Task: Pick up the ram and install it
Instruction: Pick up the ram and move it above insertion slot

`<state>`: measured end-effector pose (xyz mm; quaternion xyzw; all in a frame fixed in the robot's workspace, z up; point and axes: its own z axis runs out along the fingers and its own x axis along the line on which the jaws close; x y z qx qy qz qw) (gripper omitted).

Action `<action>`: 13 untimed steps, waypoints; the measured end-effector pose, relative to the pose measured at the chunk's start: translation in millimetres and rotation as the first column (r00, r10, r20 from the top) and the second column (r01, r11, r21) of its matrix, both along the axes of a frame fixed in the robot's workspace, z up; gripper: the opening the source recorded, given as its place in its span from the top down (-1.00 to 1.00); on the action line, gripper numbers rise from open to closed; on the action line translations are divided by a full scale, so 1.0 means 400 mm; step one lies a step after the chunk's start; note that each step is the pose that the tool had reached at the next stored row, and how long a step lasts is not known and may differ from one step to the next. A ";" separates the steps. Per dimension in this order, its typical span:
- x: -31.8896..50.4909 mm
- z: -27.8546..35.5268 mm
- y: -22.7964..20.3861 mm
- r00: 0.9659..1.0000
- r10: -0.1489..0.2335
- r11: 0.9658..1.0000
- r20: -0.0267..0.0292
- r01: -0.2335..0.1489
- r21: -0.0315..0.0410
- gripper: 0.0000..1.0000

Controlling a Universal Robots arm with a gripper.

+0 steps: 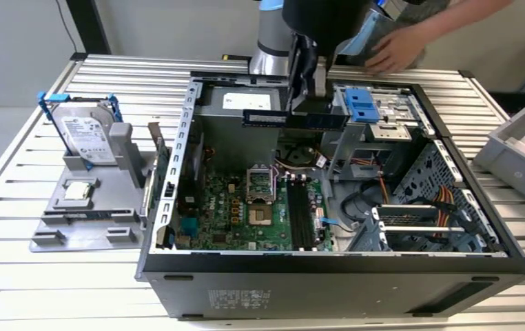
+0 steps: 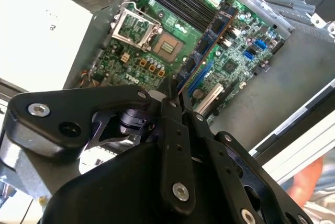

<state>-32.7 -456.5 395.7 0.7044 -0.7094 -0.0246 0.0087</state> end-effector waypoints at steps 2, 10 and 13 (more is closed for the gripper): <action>0.004 0.000 -0.001 1.000 0.000 1.000 0.000 0.000 0.000 1.00; 0.009 0.000 -0.001 1.000 0.018 1.000 0.000 -0.018 0.000 1.00; 0.010 0.000 -0.001 1.000 0.028 1.000 0.000 -0.028 0.000 1.00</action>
